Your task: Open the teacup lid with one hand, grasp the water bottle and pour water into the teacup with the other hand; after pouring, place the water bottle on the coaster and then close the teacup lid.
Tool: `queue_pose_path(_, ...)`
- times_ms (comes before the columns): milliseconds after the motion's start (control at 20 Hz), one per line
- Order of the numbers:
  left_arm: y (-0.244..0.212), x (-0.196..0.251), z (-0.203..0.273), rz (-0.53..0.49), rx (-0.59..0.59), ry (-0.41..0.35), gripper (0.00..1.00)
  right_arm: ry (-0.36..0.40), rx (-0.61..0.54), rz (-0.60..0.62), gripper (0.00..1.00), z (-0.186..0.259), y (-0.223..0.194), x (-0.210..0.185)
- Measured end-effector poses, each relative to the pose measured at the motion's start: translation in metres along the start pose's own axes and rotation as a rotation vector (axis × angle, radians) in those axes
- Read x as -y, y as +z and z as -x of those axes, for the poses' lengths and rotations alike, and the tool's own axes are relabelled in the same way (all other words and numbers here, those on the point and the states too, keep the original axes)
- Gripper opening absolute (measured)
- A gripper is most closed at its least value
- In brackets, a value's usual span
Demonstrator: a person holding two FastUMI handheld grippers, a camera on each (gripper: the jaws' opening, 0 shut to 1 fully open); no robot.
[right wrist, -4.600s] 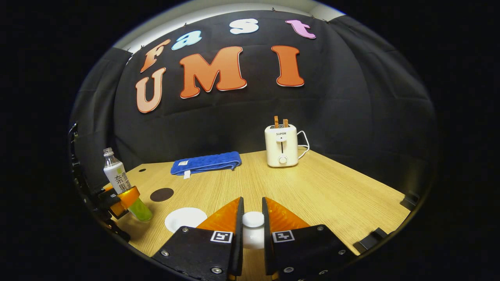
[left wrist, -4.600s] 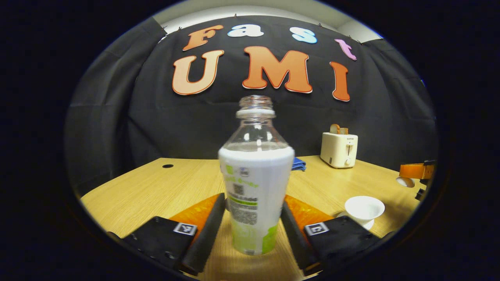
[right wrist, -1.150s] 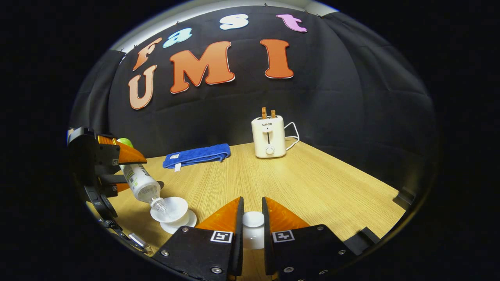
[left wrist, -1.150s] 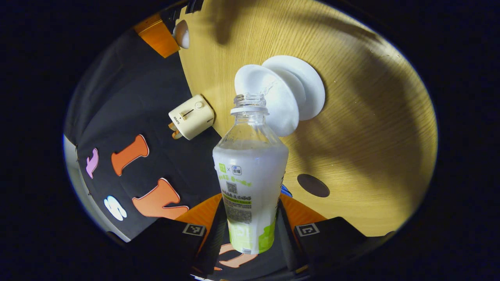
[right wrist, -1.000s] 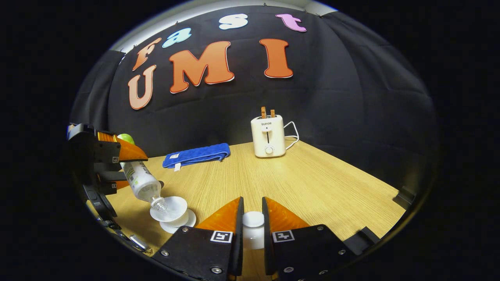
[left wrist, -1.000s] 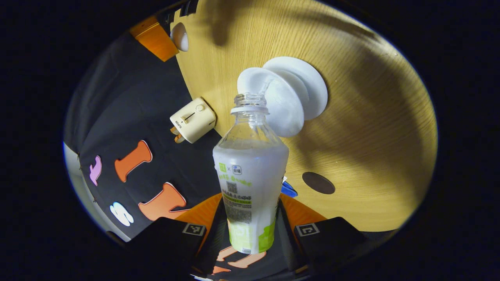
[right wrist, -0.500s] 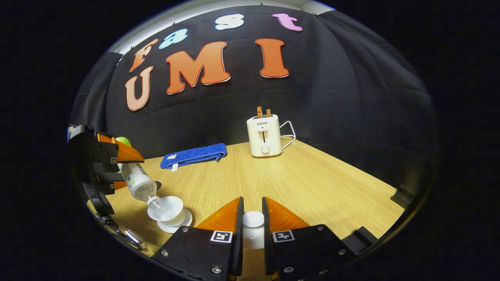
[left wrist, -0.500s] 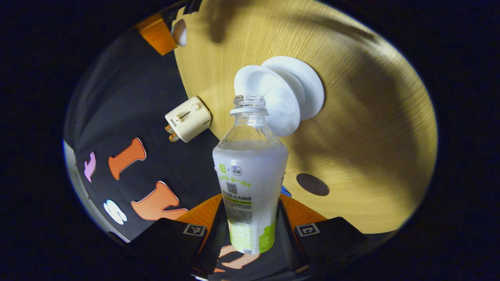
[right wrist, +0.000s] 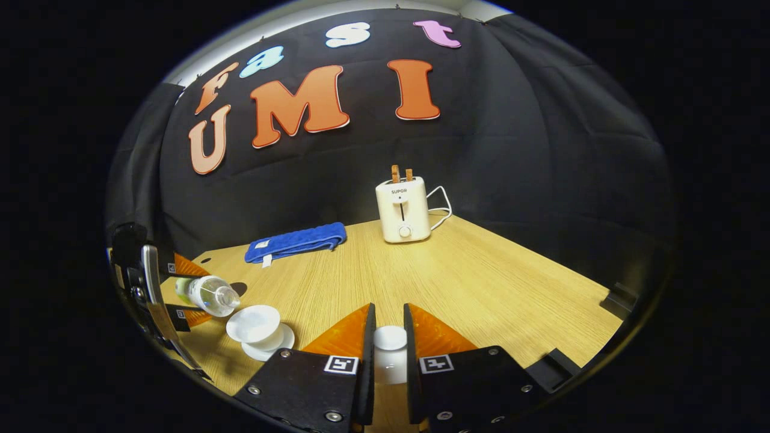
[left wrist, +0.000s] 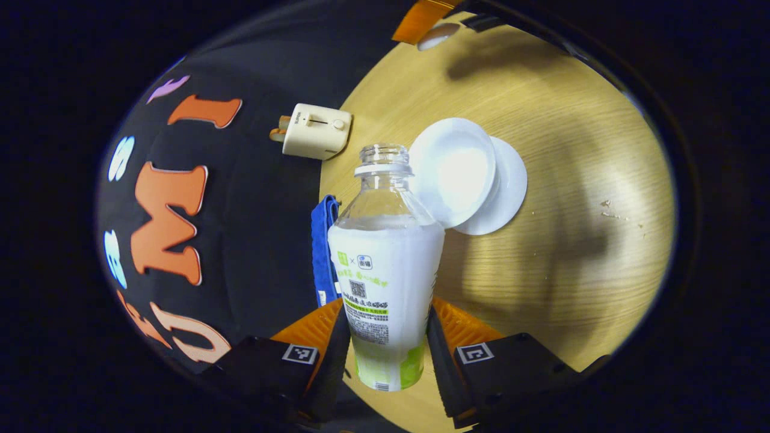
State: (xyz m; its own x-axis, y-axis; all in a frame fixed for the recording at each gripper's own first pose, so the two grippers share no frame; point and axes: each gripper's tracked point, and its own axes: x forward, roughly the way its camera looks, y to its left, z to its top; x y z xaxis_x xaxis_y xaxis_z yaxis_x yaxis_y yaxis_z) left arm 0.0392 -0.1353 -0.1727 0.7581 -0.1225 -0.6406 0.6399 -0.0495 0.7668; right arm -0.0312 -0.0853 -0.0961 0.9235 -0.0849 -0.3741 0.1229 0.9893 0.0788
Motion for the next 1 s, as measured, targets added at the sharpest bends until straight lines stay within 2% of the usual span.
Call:
queue_pose_path(50, -0.001, 0.006, -0.005, 0.061, 0.02, -0.005, 0.67, -0.004, 0.0, 0.0, 0.23, 0.0, 0.001, 0.0)
queue_pose_path(100, -0.001, 0.009, -0.007, 0.129, 0.032, -0.008, 0.69, -0.007, 0.001, 0.0, 0.18, -0.001, 0.003, 0.0)
queue_pose_path(150, 0.001, 0.012, -0.008, 0.196, 0.047, -0.007, 0.69, -0.008, 0.001, 0.0, 0.18, -0.001, 0.004, -0.001)
queue_pose_path(200, 0.002, 0.013, -0.01, 0.276, 0.064, 0.002, 0.69, -0.009, 0.002, 0.001, 0.23, -0.001, 0.005, -0.002)
queue_pose_path(350, 0.001, 0.015, -0.016, 0.476, 0.108, 0.007, 0.69, -0.007, 0.001, 0.015, 0.23, 0.0, 0.007, -0.005)
queue_pose_path(400, 0.0, 0.014, -0.017, 0.55, 0.122, 0.003, 0.65, -0.002, 0.003, 0.016, 0.23, 0.0, 0.008, -0.006)
queue_pose_path(450, 0.0, 0.012, -0.018, 0.627, 0.134, 0.006, 0.69, 0.003, 0.003, 0.012, 0.23, 0.001, 0.009, -0.008)
queue_pose_path(550, 0.003, 0.005, -0.017, 0.8, 0.169, 0.017, 0.69, -0.002, 0.001, 0.012, 0.22, 0.0, 0.009, -0.006)
queue_pose_path(600, 0.006, 0.001, -0.017, 0.889, 0.188, 0.023, 0.65, -0.004, -0.002, 0.014, 0.23, -0.001, 0.009, -0.006)
queue_pose_path(650, 0.009, -0.003, -0.017, 0.969, 0.206, 0.042, 0.69, -0.004, -0.004, 0.013, 0.23, -0.002, 0.009, -0.008)
queue_pose_path(700, 0.012, -0.009, -0.018, 1.028, 0.217, 0.069, 0.65, 0.001, -0.005, 0.014, 0.22, -0.002, 0.01, -0.01)
queue_pose_path(850, 0.01, -0.022, -0.022, 1.14, 0.222, 0.163, 0.66, 0.012, -0.006, 0.029, 0.23, -0.004, 0.01, -0.017)
queue_pose_path(1000, 0.015, -0.033, -0.027, 1.258, 0.263, 0.22, 0.69, 0.019, -0.012, 0.029, 0.23, -0.007, 0.009, -0.02)
